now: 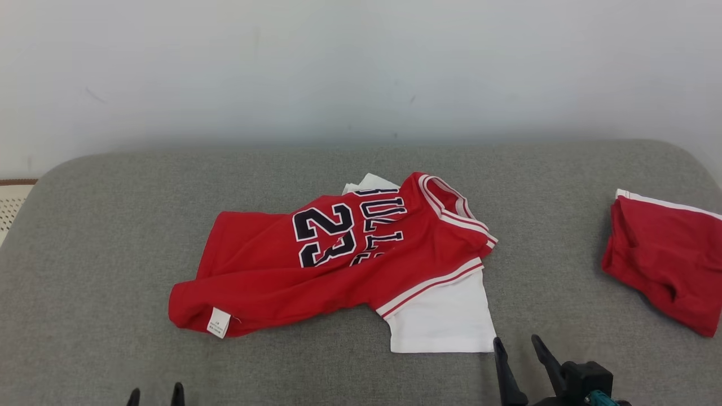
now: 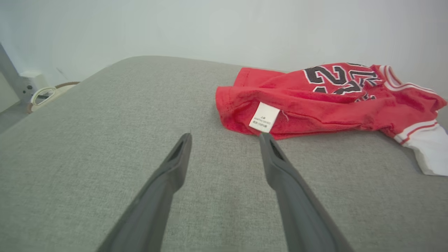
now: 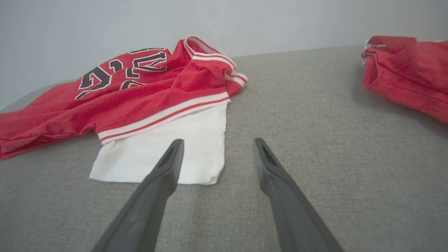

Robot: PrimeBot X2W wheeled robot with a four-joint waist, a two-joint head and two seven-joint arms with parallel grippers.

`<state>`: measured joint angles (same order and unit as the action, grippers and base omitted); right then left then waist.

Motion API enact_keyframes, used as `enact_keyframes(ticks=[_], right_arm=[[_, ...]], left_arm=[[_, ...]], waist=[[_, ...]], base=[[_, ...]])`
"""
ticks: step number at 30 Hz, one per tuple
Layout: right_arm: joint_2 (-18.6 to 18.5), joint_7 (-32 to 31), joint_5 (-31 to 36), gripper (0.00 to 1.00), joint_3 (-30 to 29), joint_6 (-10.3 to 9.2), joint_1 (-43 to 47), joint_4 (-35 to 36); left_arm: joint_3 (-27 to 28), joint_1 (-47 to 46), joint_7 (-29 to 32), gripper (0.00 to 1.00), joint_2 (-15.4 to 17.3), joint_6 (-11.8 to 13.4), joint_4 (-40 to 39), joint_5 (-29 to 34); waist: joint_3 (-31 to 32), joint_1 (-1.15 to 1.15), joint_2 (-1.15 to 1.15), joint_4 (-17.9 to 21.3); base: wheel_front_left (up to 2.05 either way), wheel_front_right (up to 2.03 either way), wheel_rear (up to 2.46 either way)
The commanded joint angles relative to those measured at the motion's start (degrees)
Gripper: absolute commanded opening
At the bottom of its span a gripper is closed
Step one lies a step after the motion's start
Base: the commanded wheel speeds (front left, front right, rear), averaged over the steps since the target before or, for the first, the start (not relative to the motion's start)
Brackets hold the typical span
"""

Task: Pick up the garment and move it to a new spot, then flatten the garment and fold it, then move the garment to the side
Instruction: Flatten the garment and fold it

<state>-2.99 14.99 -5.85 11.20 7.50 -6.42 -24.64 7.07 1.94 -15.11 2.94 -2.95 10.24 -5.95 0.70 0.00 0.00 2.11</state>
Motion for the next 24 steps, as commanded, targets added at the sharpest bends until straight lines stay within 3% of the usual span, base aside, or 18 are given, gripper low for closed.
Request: enact_keyframes(ticks=[1,7,24], right_arm=[[0.1,0.3,-0.5,1.0,0.5,-0.03,-0.2,-0.8],[0.1,0.2,-2.4,1.0,1.7,-0.03,-3.4,-4.8],[0.2,-0.2,-2.8,1.0,1.7,-0.02,-9.2,-14.7]], left_arm=[[-0.4,-0.6,0.0,1.0,0.0,-0.5,1.2,-0.4],[-1.8,-4.1,0.0,1.0,0.0,-2.5,5.0,2.1],[-1.6,-14.1,0.0,1.0,0.8,-3.9,10.3,2.9]], waist=[[-0.5,0.0,0.0,-0.3],[-3.5,0.0,0.0,-1.5],[-10.5,0.0,0.0,-2.7]], base=[[0.0,0.0,0.0],[0.0,0.0,0.0],[0.0,0.0,0.0]])
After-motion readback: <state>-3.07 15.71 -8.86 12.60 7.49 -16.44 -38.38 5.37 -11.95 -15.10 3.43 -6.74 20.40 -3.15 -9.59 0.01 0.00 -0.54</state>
